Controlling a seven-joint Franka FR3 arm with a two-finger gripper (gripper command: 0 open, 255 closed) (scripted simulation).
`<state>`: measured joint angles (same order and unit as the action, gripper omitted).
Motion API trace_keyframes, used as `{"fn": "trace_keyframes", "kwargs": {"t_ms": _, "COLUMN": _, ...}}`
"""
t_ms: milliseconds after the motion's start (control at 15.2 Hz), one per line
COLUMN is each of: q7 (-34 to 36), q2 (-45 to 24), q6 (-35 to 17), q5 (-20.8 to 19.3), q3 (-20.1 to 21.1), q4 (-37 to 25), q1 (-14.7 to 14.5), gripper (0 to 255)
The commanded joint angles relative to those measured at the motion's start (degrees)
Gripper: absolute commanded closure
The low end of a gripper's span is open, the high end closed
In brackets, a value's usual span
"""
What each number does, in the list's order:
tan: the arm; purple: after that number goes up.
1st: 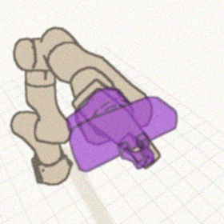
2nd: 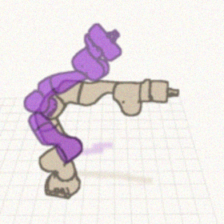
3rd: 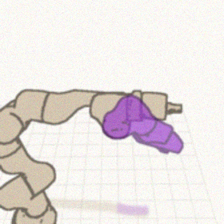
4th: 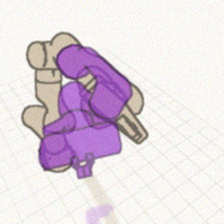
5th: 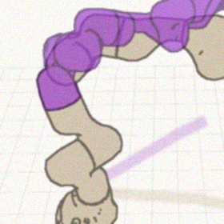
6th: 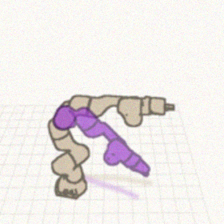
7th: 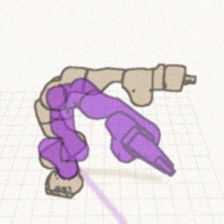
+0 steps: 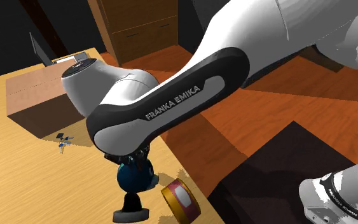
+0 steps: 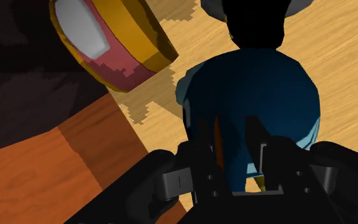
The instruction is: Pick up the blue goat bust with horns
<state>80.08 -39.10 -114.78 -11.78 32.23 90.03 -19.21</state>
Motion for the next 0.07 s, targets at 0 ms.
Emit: {"fn": "trace_keyframes", "kwargs": {"t_ms": 0, "q7": 0.0, "q2": 0.3, "q6": 0.2, "q5": 0.1, "q3": 0.1, "q4": -0.1, "q1": 0.1, "gripper": 255}}
